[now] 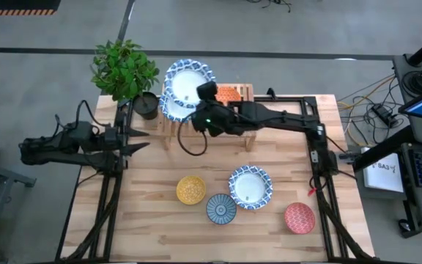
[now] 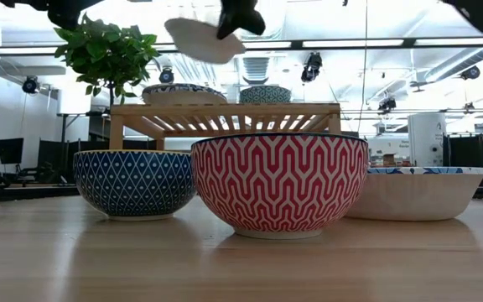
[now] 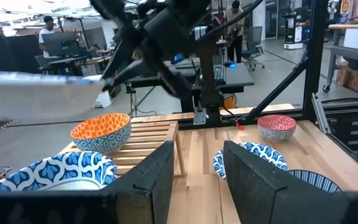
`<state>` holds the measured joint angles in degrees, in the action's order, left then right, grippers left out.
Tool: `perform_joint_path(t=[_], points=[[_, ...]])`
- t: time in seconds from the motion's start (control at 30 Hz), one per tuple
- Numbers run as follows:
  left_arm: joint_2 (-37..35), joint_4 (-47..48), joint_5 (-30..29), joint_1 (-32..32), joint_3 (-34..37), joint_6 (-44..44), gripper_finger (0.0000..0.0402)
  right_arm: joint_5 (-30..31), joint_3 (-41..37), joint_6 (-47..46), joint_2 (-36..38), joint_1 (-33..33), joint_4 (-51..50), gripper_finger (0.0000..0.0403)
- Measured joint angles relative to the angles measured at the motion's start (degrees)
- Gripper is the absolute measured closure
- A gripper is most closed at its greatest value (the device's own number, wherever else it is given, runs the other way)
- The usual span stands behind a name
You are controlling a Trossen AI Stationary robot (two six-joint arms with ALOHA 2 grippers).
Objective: Place and stack bowls onto a shelf
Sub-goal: Stack the white blue patterned bowl on top of the white blue patterned bowl on the shelf
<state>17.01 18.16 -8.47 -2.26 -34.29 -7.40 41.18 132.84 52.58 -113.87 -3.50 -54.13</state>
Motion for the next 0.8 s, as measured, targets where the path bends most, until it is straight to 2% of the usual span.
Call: perform_joint_path(t=[0.27,0.57,0.8], points=[[-2.5,1.0,0.0,0.0,0.7,0.0,0.0279,-5.1,2.2,1.0,-5.6,-1.9,0.0,0.0391],[-4.1,1.4,0.0,0.0,1.3,-0.2,0.0279,-5.2,2.1,1.4,-7.2,-2.7,0.2,0.039],[-4.5,1.3,0.0,0.0,1.7,-0.9,0.0279,-5.3,2.1,-1.9,-7.1,-2.7,0.5,0.039]])
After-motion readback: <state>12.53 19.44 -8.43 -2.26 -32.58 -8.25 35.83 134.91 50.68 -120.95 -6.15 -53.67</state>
